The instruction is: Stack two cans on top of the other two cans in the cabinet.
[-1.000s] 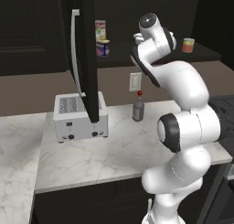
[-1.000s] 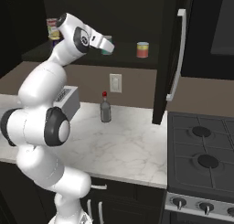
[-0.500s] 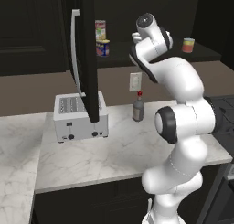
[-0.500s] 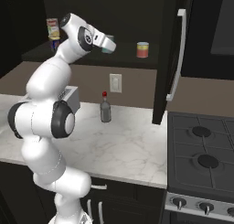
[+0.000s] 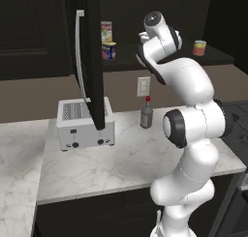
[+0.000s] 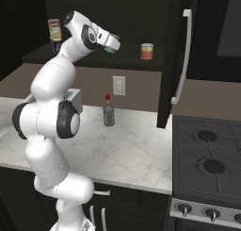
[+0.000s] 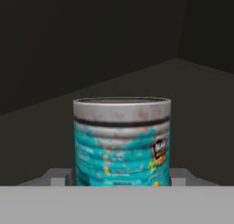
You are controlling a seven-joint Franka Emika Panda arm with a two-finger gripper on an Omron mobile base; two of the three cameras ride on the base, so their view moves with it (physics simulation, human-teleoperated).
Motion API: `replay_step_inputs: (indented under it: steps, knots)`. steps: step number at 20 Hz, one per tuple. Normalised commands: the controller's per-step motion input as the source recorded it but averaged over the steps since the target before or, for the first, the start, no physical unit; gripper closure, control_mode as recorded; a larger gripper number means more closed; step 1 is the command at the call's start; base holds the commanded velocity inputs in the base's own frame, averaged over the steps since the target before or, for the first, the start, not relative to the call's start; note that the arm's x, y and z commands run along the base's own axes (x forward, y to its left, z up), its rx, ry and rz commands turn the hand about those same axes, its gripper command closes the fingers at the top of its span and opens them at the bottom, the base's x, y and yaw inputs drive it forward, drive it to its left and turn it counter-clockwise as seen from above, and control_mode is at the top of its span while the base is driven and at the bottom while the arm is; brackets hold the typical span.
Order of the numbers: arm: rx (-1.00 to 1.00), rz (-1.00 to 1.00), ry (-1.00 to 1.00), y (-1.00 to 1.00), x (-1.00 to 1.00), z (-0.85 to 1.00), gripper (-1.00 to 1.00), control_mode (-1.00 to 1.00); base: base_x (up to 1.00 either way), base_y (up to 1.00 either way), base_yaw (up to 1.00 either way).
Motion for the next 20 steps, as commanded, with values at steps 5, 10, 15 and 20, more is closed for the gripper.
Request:
replay_step_inputs:
  steps: [5, 10, 15, 20]
  knots:
    - [0.0, 0.0, 0.0, -0.09, -0.11, -0.08, 1.0, -1.0, 0.0, 0.0, 0.0]
    - [0.0, 0.0, -0.05, -0.07, -0.35, -0.05, 1.0, -1.0, 0.0, 0.0, 0.0]
    - [-0.05, 0.0, -0.25, -0.02, -0.47, 0.0, 1.0, -1.0, 0.0, 0.0, 0.0]
    - [-0.12, -0.01, -0.28, -0.08, -0.29, 0.04, 1.0, -1.0, 0.0, 0.0, 0.0]
